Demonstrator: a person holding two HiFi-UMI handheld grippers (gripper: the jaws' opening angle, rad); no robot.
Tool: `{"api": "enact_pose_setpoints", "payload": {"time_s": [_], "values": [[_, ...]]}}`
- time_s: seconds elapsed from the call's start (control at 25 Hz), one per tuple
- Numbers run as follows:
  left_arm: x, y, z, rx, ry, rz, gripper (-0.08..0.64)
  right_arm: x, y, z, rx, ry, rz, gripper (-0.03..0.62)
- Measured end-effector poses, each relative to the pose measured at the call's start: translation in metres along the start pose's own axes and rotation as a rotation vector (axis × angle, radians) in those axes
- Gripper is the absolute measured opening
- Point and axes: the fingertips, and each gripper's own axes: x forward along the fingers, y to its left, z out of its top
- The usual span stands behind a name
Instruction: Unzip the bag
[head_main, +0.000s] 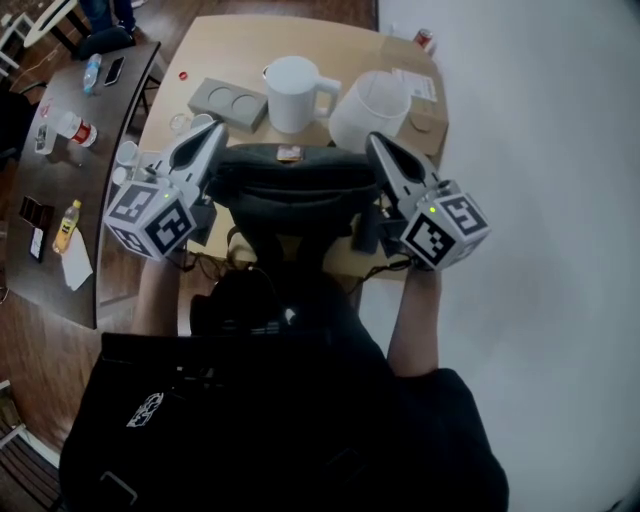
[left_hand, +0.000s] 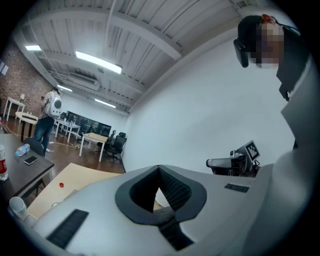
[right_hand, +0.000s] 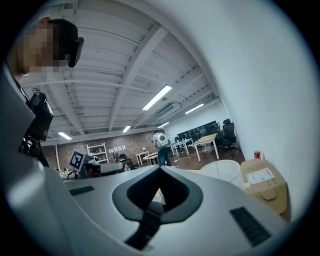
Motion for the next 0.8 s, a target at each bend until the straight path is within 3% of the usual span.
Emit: {"api": "enact_pose_setpoints", "payload": {"time_s": [0.32, 0.8], "values": [[0.019, -0.031, 0.004, 0.135, 0.003, -0.014, -0.003, 0.018, 0.037, 0.0, -0.112, 0.018, 0.043, 0.006], [0.02, -0.055, 0.004, 0.242, -0.012, 0.009, -0.003, 0.022, 0.05, 0.003, -0.105, -0.034, 0.023, 0.005]]}}
